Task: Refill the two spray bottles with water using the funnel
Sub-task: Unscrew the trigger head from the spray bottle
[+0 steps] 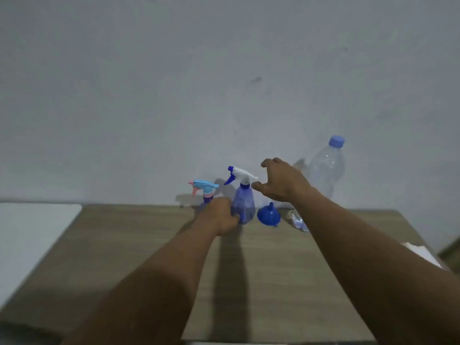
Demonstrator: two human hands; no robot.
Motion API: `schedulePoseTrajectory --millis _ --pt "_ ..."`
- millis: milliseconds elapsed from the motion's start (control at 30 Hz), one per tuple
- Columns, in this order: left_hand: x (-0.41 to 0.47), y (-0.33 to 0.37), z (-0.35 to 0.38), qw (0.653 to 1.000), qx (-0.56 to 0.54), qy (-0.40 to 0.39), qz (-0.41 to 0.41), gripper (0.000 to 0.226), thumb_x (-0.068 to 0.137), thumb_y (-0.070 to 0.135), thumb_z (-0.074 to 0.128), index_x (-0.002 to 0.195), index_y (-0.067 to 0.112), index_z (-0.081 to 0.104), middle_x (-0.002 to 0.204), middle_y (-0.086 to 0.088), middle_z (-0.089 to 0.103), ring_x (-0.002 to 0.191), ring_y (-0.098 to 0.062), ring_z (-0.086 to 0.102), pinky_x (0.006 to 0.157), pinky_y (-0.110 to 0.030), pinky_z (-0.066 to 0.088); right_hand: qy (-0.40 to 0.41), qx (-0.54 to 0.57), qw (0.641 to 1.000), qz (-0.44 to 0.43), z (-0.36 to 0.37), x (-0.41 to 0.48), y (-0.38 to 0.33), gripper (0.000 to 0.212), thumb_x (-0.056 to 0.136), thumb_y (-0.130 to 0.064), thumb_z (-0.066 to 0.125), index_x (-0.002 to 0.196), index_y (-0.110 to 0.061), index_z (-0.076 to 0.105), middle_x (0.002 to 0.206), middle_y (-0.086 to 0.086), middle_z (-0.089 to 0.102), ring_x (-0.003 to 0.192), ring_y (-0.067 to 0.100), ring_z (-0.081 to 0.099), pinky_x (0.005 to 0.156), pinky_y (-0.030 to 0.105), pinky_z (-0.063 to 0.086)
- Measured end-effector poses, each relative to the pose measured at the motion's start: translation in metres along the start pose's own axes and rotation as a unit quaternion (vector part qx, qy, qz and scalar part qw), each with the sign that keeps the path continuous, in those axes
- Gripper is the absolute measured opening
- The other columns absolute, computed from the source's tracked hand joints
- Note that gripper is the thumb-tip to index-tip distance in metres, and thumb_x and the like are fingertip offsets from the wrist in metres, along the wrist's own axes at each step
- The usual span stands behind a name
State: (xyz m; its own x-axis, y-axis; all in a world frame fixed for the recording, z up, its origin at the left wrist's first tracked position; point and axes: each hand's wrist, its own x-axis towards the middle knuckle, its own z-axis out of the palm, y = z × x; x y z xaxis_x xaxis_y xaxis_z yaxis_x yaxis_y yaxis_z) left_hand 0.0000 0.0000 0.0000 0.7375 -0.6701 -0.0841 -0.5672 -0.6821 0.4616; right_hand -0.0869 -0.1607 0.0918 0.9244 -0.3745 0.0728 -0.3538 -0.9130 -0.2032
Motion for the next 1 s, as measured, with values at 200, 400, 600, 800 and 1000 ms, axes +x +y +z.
schedulePoseTrajectory --millis 200,400,600,800,1000 --pt "0.040 -0.013 0.040 0.999 -0.048 0.012 -0.022 0.029 0.087 0.033 0.066 0.110 0.019 0.055 0.106 0.000 0.063 0.093 -0.017 0.060 0.083 -0.034 0.054 0.010 0.024 1.000 0.005 0.035 0.037 0.006 0.076 0.088 -0.055 0.066 0.147 -0.014 0.039 0.144 0.009 0.048 0.121 0.027 0.056 0.094 0.040 0.050" --pt "0.069 -0.014 0.063 0.993 -0.104 0.035 -0.031 0.052 0.081 0.039 0.072 0.123 0.021 0.048 0.112 0.001 0.060 0.104 -0.019 0.059 0.092 -0.041 0.054 -0.004 0.065 0.998 -0.010 0.056 0.058 0.007 0.051 0.090 -0.041 0.069 0.132 -0.016 0.053 0.123 0.006 0.057 0.108 0.024 0.059 0.086 0.034 0.049" --pt "0.078 -0.009 0.070 0.981 -0.172 0.064 -0.063 0.050 0.087 0.039 0.069 0.127 0.020 0.046 0.113 -0.002 0.062 0.104 -0.021 0.062 0.092 -0.042 0.055 0.014 0.085 0.996 -0.005 0.065 0.065 0.009 0.052 0.094 -0.035 0.067 0.139 -0.015 0.050 0.123 0.007 0.059 0.108 0.024 0.058 0.090 0.034 0.048" --pt "0.072 -0.006 0.070 0.974 -0.209 0.072 -0.051 0.051 0.090 0.029 0.068 0.132 0.019 0.041 0.117 -0.008 0.061 0.106 -0.026 0.062 0.093 -0.043 0.055 0.012 0.081 0.996 0.025 0.068 0.063 0.009 0.021 0.096 -0.021 0.063 0.113 -0.008 0.066 0.108 0.011 0.061 0.088 0.023 0.056 0.077 0.030 0.045" --pt "0.040 -0.001 0.069 0.980 -0.187 0.069 0.000 0.062 0.083 0.035 0.074 0.136 0.018 0.047 0.128 -0.007 0.061 0.115 -0.024 0.058 0.099 -0.041 0.049 0.009 0.125 0.992 0.034 0.058 0.027 0.000 0.014 0.095 -0.016 0.062 0.105 -0.010 0.070 0.098 0.006 0.067 0.083 0.019 0.059 0.074 0.030 0.050"
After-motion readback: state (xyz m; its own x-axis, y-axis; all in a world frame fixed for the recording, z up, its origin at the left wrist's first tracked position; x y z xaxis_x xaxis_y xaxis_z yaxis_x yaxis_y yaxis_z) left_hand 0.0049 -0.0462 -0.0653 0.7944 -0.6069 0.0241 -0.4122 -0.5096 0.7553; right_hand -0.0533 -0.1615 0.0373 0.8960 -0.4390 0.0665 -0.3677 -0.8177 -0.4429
